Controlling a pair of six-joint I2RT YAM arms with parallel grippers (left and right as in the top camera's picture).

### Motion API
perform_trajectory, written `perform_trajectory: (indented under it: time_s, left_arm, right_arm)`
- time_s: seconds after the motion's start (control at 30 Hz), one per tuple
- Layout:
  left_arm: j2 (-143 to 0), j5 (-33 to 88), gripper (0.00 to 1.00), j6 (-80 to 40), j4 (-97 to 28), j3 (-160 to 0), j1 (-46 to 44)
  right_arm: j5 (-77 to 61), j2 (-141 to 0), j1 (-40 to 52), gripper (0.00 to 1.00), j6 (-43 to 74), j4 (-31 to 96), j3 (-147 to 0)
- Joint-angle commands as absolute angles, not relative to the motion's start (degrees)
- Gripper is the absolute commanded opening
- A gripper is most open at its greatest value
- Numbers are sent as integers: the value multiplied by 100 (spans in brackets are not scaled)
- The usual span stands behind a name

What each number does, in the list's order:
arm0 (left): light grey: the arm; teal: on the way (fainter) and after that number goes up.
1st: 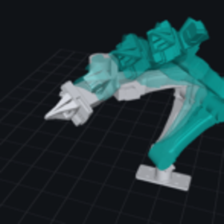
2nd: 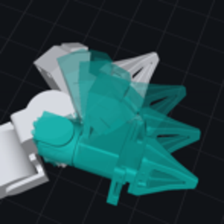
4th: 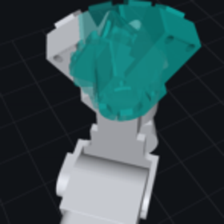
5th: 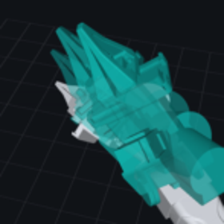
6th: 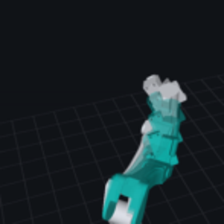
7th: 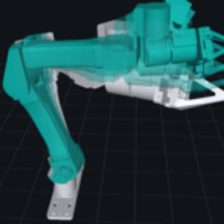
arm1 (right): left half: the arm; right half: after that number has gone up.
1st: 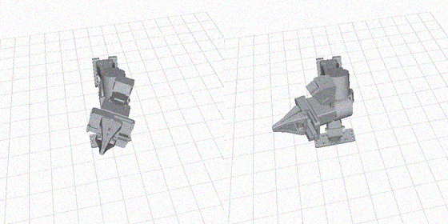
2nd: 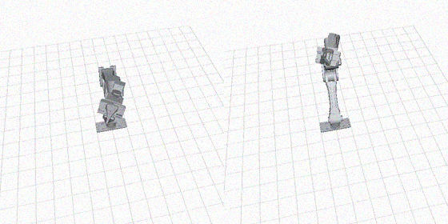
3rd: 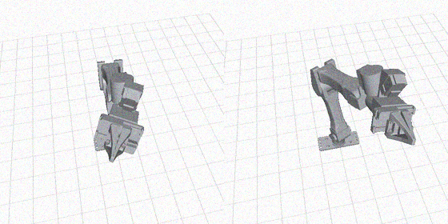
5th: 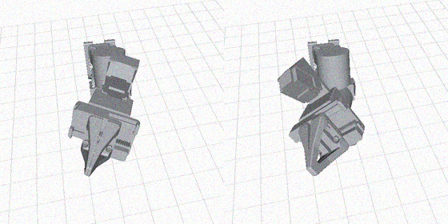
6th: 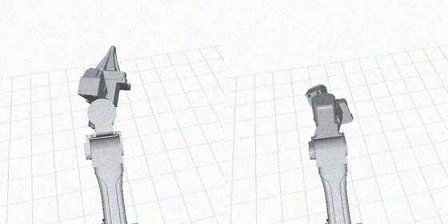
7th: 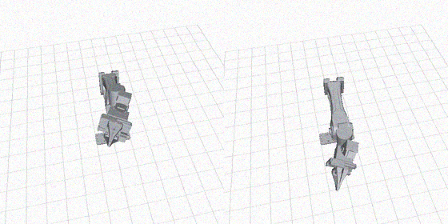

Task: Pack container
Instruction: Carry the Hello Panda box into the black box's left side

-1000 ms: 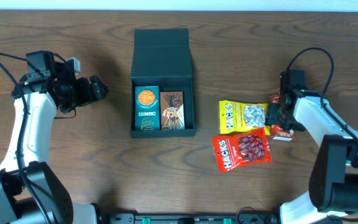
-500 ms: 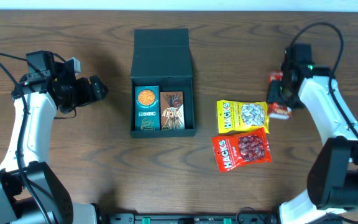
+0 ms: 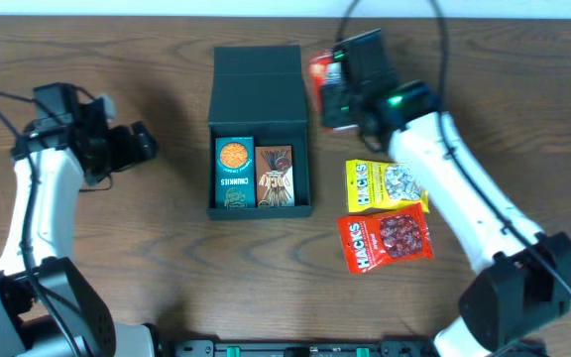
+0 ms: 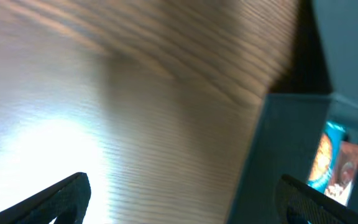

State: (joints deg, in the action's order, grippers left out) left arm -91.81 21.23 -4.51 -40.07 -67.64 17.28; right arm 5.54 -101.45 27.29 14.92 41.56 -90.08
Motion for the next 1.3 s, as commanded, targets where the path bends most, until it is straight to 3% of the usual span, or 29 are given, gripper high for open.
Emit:
perform_trajectory:
  time_s: [0.0,0.23,0.6,0.87,0.97,1.13,1.27]
  left_arm:
    - [-9096,1909,95,-539,-4058,-6879,2324]
    - [-9096,1951,95,-690,-4213,-6879,3514]
    - [-9096,1951,95,-777,-4233,-6879,3599]
    - [-9096,1955,95,-797,-4202,-6879,3597]
    - [-9096,1957,95,-799,-4195,-6879,3597]
    - [-9096,2060,95,-794,-4198,-6879,3597]
    - [-9096,2062,95,-794,-4195,-6879,3597]
  right_arm:
    - [482,-10296,3240,52,1970,3999,-9100]
    - [338,-10593,4077,48,2818,3955,-9102]
    - [102,-10956,4786,52,3942,3948,-9102]
    - [220,-10982,4969,76,3981,3924,-9102]
    - [242,-10982,4963,80,3979,3848,-9102]
    - [329,-10978,4939,79,3686,3697,-9118]
    - [364,-10973,4882,72,3548,3750,-9212]
